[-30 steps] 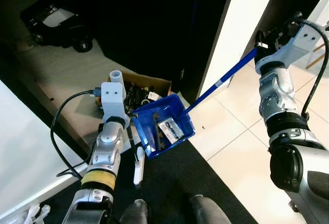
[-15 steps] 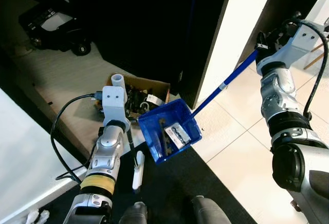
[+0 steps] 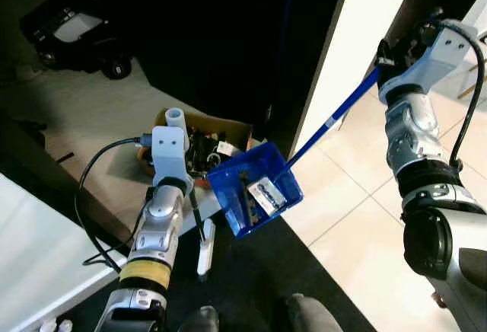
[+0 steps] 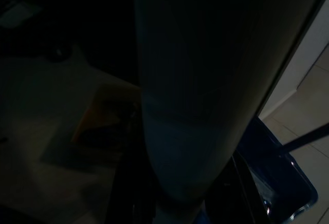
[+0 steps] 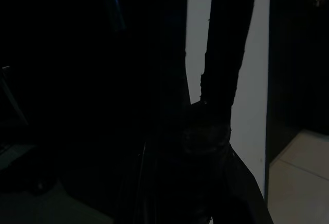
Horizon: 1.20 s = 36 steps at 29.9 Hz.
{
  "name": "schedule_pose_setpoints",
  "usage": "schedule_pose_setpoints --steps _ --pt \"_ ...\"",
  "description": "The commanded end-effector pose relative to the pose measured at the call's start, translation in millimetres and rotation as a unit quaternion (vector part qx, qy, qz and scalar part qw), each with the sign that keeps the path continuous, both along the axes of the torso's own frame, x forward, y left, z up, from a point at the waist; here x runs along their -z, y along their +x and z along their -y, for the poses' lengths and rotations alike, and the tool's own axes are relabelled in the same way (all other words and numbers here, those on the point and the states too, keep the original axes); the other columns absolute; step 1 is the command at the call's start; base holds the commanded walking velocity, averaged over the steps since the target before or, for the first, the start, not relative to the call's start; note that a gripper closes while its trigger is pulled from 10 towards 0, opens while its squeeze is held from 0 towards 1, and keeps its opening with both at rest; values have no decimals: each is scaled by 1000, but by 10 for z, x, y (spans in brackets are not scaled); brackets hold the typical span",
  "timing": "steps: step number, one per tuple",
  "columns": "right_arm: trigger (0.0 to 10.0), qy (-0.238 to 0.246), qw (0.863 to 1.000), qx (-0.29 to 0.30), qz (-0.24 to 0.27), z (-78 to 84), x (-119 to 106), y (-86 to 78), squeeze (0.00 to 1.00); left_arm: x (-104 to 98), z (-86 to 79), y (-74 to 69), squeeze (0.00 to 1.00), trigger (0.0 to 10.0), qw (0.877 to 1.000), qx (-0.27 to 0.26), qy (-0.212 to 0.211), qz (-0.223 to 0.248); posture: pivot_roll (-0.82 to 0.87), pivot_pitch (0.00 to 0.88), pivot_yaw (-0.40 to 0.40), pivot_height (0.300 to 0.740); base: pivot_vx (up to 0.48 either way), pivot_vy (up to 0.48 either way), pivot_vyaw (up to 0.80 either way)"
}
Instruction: Sweep floor
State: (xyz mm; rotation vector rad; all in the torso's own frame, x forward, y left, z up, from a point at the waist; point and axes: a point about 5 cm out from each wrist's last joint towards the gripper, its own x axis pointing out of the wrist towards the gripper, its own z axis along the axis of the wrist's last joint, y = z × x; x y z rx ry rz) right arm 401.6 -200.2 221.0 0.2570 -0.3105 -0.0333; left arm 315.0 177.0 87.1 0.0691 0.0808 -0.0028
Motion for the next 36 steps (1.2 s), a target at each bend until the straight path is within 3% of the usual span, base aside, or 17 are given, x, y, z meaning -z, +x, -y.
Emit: schedule_pose_setpoints --steps 1,36 --pt "10000 4 1000 10 26 33 -126 7 0 -30 4 -15 0 10000 1000 0 3 8 -19 90 -65 740 334 0 0" --pt "10000 2 999 -1 33 -39 -192 36 0 -41 -9 -39 0 10000 1000 -6 -3 8 -13 88 -71 740 341 0 0"
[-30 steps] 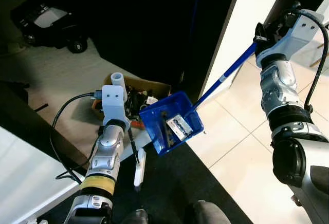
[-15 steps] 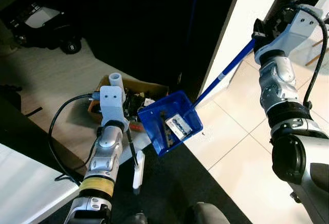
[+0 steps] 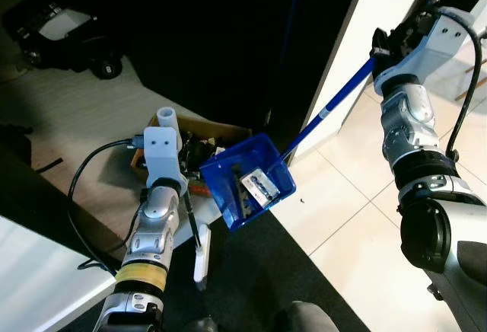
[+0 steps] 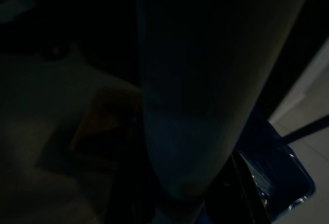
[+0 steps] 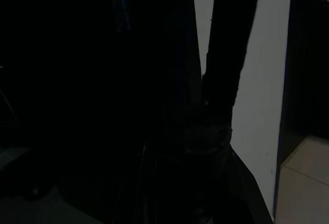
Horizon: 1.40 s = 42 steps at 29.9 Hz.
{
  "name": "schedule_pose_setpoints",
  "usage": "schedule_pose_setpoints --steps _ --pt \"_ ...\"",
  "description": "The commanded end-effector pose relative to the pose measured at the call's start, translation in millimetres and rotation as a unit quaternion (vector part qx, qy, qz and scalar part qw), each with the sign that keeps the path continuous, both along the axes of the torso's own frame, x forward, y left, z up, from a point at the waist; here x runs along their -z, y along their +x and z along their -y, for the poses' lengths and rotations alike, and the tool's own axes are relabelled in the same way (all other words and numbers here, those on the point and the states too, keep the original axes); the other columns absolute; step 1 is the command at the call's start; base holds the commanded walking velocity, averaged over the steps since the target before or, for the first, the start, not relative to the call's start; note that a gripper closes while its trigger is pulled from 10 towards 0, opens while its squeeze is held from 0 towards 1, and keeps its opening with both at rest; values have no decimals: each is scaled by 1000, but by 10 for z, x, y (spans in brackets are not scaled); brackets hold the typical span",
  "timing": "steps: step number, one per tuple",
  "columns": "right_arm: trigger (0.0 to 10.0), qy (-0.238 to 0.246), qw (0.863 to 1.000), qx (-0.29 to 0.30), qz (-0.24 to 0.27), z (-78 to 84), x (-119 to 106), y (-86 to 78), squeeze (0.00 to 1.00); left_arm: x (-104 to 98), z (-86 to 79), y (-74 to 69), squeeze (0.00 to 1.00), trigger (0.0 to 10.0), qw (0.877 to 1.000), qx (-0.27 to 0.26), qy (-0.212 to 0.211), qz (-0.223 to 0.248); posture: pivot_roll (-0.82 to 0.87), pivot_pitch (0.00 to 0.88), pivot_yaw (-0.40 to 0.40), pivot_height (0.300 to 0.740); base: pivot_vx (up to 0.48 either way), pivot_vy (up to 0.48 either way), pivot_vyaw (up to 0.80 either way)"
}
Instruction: Sweep floor
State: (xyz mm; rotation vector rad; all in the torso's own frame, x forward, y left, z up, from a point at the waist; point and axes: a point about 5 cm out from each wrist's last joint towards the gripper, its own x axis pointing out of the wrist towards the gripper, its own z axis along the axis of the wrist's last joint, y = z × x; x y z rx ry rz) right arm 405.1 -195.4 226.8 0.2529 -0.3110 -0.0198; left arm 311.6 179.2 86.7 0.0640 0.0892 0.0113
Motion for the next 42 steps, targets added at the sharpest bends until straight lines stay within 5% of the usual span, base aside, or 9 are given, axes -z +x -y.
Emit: schedule_pose_setpoints --steps 1,28,42 --pt "10000 5 999 5 31 6 -130 1 0 -45 12 -4 0 10000 1000 1 -1 12 -13 89 -72 740 371 0 0" --pt "10000 -6 999 19 35 69 -184 7 0 -26 30 -12 0 10000 1000 -2 2 8 -17 90 -75 740 362 0 0" --pt "10000 -71 994 83 30 247 -284 4 0 13 37 -7 0 10000 999 -19 28 -5 -9 107 -74 740 0 -59 0"
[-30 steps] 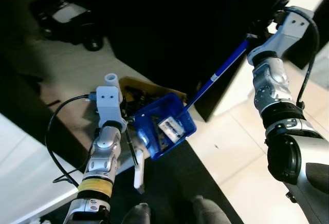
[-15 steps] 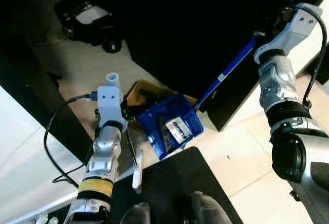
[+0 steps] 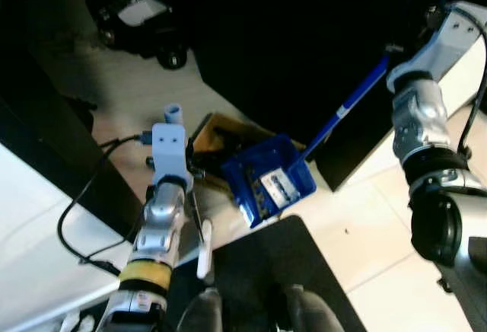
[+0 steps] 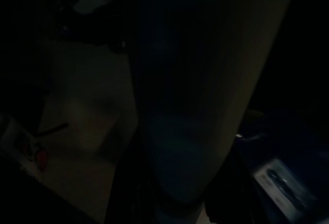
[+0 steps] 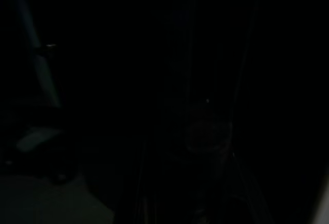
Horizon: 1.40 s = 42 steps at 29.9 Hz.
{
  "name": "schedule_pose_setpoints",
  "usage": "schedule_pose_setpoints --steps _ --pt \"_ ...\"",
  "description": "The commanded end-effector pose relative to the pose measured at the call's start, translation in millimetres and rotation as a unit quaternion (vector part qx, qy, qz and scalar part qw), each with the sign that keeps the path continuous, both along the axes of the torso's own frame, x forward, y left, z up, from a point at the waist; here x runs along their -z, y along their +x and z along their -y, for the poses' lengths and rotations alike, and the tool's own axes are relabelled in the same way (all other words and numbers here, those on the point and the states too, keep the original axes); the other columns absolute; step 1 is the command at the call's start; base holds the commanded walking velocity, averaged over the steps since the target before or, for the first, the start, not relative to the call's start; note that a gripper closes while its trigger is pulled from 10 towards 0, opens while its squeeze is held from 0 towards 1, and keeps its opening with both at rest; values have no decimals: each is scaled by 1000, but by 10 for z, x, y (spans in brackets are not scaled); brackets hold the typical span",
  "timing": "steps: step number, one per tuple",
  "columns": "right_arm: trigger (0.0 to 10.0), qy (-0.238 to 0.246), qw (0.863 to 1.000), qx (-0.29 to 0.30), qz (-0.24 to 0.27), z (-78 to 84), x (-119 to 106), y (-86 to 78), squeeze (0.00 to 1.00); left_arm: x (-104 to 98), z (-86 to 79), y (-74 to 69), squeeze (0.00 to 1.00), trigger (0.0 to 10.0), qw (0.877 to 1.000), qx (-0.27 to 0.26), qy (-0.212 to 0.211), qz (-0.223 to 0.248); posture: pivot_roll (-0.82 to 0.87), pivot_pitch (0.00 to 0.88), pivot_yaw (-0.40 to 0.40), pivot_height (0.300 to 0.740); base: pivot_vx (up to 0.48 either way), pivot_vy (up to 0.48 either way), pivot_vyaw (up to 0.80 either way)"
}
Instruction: Sweep floor
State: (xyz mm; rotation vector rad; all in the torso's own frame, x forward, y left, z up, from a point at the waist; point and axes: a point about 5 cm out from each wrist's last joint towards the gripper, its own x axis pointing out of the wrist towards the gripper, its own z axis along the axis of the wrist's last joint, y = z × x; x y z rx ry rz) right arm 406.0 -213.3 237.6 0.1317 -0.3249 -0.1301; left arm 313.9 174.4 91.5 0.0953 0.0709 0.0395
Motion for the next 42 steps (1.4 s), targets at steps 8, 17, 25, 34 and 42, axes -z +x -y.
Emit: schedule_pose_setpoints --steps 8,17,25,34,42 --pt "10000 -33 999 36 20 39 -195 17 0 81 -14 -52 0 10000 1000 -19 -8 -14 -8 113 -76 740 0 -300 0" --pt "10000 -15 997 77 3 13 -145 28 0 87 -33 -70 0 10000 1000 -29 -1 -12 -6 110 -79 740 0 0 0" --pt "10000 19 996 84 -11 29 -36 17 0 80 -32 -68 0 10000 1000 -25 1 -9 -4 110 -73 740 0 0 0" --pt "10000 42 999 30 -14 100 58 -8 0 -177 9 -36 0 10000 996 65 46 43 -5 121 -72 740 0 0 0" --pt "10000 101 994 -27 -28 250 154 -44 0 -750 -293 141 0 10000 979 103 142 106 -10 130 -55 740 0 0 0"
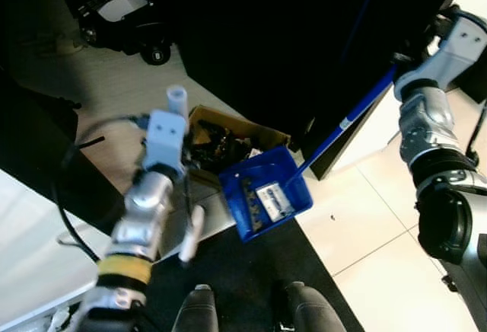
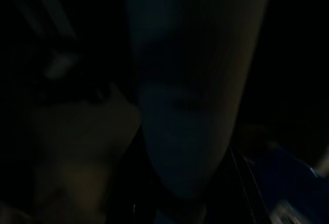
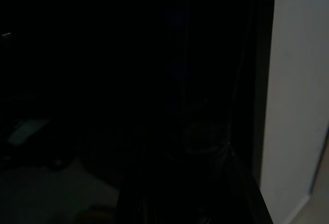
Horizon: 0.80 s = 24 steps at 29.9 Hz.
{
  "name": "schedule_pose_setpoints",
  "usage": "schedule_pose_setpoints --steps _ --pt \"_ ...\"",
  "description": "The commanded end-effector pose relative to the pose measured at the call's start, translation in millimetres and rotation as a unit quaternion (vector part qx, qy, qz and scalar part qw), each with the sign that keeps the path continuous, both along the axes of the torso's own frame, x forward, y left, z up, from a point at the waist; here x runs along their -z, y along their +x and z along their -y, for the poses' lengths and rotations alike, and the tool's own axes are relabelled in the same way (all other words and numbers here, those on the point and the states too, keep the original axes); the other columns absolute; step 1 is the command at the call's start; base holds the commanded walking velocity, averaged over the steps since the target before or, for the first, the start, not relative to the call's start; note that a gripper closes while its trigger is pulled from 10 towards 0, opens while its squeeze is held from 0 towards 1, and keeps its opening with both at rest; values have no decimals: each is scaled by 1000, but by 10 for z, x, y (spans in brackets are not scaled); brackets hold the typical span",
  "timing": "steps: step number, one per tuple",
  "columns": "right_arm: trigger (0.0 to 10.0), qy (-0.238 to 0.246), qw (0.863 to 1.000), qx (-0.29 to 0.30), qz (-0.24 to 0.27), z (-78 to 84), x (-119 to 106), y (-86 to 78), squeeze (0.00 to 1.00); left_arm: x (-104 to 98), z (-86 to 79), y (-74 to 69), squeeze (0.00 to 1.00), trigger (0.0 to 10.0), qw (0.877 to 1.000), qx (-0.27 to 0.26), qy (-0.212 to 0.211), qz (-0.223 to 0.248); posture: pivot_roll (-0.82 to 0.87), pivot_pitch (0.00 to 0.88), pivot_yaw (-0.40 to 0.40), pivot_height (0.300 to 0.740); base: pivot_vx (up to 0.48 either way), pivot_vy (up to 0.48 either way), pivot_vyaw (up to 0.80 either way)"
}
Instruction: Sweep floor
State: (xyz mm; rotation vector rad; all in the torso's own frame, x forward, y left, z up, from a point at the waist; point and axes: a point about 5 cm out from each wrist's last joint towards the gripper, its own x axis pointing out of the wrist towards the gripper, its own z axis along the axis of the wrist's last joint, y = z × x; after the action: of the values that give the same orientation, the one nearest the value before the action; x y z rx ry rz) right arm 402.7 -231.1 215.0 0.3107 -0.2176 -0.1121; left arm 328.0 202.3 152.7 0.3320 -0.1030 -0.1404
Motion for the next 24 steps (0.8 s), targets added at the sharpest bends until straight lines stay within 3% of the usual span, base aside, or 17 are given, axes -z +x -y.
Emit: schedule_pose_setpoints --steps 1,5,7,10,11,17,18,24 --pt "10000 13 1000 -10 12 90 -64 -15 0 -238 -92 33 0 10000 999 5 38 38 -12 130 -54 740 0 0 0" --pt "10000 2 1000 -31 2 116 -46 -26 0 -425 -211 78 0 10000 997 4 53 54 -16 131 -47 740 0 0 0" --pt "10000 2 1000 -31 2 116 -46 -26 0 -425 -211 78 0 10000 997 4 53 54 -16 131 -47 740 0 0 0" --pt "10000 -24 998 -53 -13 141 5 -53 0 -742 -274 131 0 10000 994 24 62 86 -15 132 -48 740 0 0 0" --pt "10000 -24 998 -53 -13 141 5 -53 0 -742 -274 131 0 10000 994 24 62 86 -15 132 -48 740 0 0 0" --pt "10000 -40 995 -85 -34 82 91 -72 0 -945 -120 185 0 10000 987 79 55 126 -20 132 -48 740 0 0 0" --pt "10000 -40 993 -99 -47 57 139 -81 0 -1009 -27 219 0 10000 984 100 42 141 -20 133 -48 740 0 0 0" --pt "10000 -50 991 -104 -68 36 250 -112 0 -1031 152 286 0 10000 978 140 27 153 -25 136 -44 740 0 0 0"
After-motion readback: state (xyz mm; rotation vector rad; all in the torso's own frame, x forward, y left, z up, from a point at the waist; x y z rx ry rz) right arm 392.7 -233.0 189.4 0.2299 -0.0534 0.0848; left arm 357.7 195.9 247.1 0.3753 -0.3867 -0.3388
